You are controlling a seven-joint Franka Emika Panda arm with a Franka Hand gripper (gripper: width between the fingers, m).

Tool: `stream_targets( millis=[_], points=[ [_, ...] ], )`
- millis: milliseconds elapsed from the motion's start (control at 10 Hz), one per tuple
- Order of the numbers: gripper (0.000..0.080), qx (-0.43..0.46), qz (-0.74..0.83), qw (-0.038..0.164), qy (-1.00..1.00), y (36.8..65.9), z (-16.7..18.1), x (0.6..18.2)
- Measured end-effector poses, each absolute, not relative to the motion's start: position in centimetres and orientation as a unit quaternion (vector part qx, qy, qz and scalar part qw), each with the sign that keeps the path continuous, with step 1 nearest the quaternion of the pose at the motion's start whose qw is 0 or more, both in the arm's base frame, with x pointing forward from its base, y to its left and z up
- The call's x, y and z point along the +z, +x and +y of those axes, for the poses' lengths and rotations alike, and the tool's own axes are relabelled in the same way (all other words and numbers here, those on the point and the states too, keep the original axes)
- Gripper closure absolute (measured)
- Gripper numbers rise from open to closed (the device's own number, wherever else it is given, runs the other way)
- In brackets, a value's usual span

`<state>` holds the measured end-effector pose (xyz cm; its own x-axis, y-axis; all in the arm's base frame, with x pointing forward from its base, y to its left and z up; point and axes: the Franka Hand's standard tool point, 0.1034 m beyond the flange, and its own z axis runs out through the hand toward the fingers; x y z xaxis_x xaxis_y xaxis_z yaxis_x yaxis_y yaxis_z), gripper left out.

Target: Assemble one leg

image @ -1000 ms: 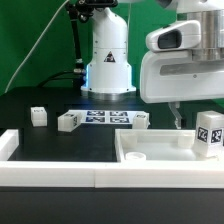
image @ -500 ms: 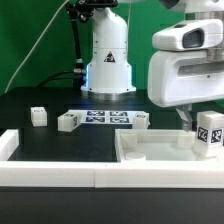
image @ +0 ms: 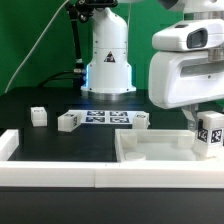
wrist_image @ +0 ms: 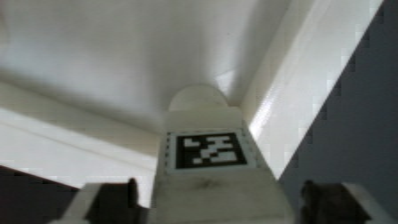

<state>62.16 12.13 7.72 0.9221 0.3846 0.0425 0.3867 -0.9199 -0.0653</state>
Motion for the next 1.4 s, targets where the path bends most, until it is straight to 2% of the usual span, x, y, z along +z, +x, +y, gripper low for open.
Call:
stream_targets(
  millis=[100,400,700,1100,1400],
  points=[
    [0.0507,-0.015,-0.190,0.035,-0.981,62.25,11.91,7.73],
    [0.0507,-0.013,-0.144,0.037,-0.989,62.24,11.83,7.70],
    [0.0507,-0.019,0.038,0.045,-0.998,62.49,11.72,7.52],
    [0.0507,-0.016,0.307,0.065,-0.949,62.30,11.60,7.47],
    [0.0507,-0.005,0.438,0.064,-0.897,62.09,12.02,7.35]
  ],
)
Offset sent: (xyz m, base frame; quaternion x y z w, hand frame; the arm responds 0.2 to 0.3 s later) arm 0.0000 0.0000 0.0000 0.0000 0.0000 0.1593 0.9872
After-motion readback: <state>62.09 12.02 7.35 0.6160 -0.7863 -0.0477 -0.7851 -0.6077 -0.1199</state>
